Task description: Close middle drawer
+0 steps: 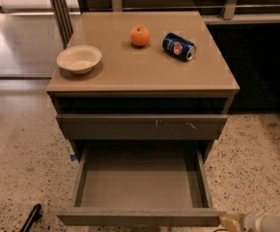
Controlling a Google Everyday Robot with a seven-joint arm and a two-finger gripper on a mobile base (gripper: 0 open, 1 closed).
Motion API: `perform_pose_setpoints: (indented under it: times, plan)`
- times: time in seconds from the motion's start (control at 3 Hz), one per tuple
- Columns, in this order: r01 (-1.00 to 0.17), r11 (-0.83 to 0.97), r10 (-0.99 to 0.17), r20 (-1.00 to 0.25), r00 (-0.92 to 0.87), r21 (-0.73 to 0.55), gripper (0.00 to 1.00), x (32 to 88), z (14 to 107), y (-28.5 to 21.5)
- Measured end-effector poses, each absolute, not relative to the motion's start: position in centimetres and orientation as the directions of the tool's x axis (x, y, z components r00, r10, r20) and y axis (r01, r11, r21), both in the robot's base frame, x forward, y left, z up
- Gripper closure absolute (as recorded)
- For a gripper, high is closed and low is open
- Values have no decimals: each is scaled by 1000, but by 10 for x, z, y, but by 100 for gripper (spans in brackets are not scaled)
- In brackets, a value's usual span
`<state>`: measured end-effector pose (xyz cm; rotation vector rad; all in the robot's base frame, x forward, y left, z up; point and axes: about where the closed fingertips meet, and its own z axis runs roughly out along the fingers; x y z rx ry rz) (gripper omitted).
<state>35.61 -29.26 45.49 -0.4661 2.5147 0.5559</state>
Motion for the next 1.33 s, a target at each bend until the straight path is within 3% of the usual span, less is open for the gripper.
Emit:
perform_pose_setpoints:
  times: [1.33]
  plan:
    - [-408,845,-201,-502,-841,344,100,372,414,-282]
